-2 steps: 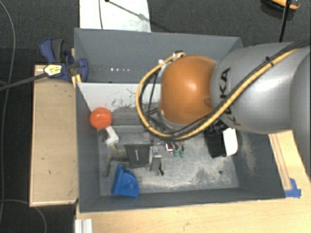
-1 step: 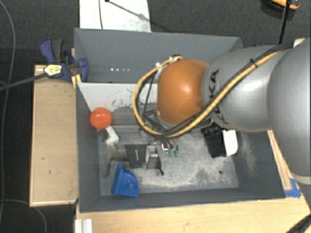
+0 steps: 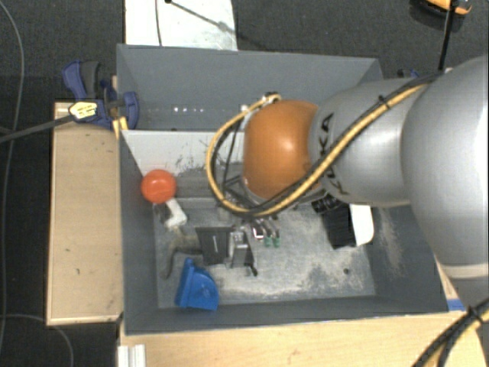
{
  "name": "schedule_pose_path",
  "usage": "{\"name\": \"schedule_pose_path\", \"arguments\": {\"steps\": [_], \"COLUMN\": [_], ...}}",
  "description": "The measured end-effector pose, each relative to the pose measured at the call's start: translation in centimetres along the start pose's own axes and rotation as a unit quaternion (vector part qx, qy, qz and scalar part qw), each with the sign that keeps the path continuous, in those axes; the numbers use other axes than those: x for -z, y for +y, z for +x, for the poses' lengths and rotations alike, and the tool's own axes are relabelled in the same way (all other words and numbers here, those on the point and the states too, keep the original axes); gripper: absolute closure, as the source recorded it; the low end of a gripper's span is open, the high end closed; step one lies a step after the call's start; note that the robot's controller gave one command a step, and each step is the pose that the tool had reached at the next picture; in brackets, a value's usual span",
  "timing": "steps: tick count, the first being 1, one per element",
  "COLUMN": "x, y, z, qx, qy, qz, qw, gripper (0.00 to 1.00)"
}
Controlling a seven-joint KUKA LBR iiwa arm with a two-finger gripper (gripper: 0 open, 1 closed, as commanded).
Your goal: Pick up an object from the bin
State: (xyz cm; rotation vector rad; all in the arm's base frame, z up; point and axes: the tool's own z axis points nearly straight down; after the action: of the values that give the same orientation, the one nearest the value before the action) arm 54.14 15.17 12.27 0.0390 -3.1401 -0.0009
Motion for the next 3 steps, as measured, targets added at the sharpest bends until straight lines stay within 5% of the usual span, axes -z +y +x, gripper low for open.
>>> {"name": "schedule_pose_path", "arguments": {"steps": [1, 2, 3], "x": [-1.8, -5.2, -5.2], "y": [-0.2, 0.9, 0.9], "z": [0.0, 0.4, 0.4], "qx": [0.019, -0.054, -0.055], "qy": [-0.0013, 0.0005, 0.0005], "qz": [-0.001, 0.0, 0.0], "qw": [0.9998, 0.9985, 0.9985], "gripper": [0.0, 1.0, 1.0]}}
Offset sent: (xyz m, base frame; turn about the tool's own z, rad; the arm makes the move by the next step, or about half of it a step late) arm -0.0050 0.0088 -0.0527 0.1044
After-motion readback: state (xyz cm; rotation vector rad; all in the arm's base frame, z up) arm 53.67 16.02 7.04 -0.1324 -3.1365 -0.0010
